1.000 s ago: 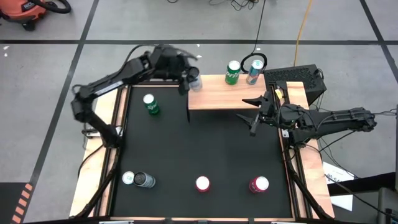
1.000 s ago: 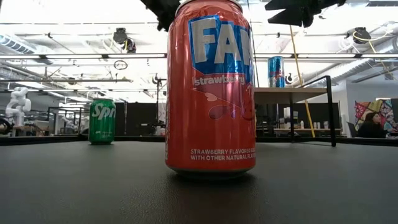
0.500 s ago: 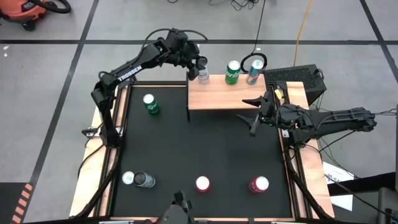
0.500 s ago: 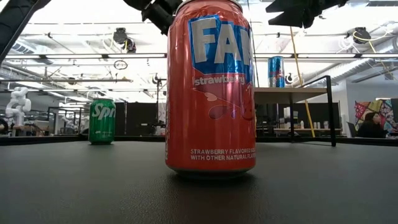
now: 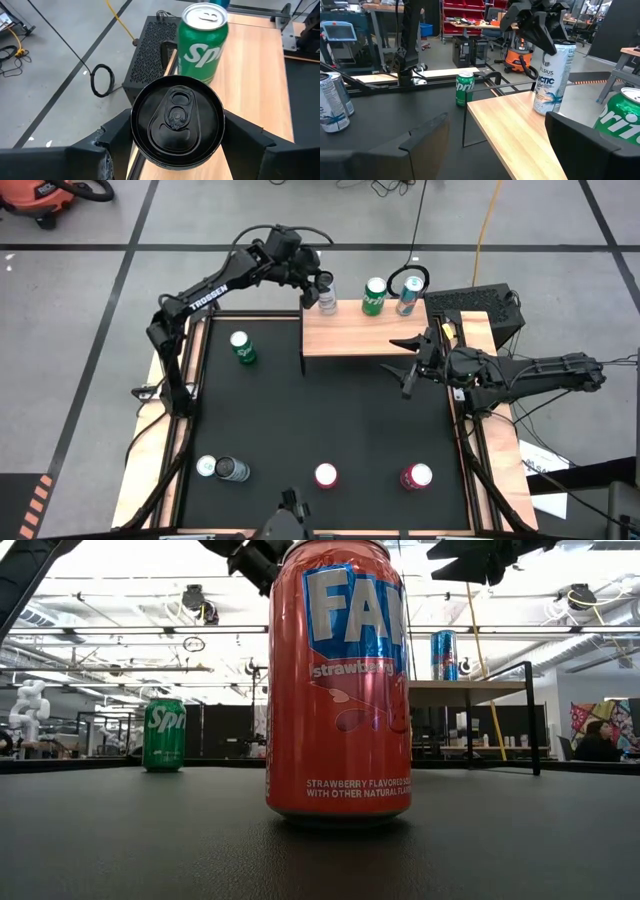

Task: Place canned beverage on shelf
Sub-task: Put the top black soda can on the shelf

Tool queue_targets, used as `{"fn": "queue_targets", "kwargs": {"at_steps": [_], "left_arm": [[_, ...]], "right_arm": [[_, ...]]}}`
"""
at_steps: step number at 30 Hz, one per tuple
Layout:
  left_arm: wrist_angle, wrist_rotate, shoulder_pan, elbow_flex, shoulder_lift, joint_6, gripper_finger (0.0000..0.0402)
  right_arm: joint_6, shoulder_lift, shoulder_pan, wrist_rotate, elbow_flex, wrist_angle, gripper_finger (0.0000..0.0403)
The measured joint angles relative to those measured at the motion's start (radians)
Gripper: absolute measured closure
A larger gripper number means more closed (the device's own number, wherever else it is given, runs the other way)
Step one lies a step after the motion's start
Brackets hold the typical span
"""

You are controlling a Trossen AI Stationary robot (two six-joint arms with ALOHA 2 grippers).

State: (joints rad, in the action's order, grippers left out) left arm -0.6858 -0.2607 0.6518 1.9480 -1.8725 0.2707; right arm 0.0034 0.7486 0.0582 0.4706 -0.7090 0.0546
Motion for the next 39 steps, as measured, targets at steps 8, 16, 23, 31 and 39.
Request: {"fn": "queue_targets", "kwargs": {"at_steps": [8, 16, 23, 31, 39], "left_arm": [[0.038, 0.003, -0.005, 0.0, 0.0, 0.0, 0.0161], [0.008, 0.03, -0.005, 0.0, 0.0, 0.005, 0.016], [-0.025, 0.03, -0.002, 0.001, 0.002, 0.024, 0.0159], [-0.138, 0.046, 0.01, 0.055, 0.002, 0.026, 0.0159], [-0.205, 0.047, 0.011, 0.095, 0.0, 0.028, 0.0159]], "right_arm": [[0.0, 0.0, 0.0, 0.0, 0.0, 0.003, 0.0089], [0.0, 0.0, 0.0, 0.0, 0.0, 0.003, 0.0089], [0.0, 0.0, 0.0, 0.0, 0.0, 0.004, 0.0089], [0.0, 0.0, 0.0, 0.0, 0.0, 0.01, 0.0089], [0.005, 0.0, 0.0, 0.0, 0.0, 0.01, 0.0089]]}}
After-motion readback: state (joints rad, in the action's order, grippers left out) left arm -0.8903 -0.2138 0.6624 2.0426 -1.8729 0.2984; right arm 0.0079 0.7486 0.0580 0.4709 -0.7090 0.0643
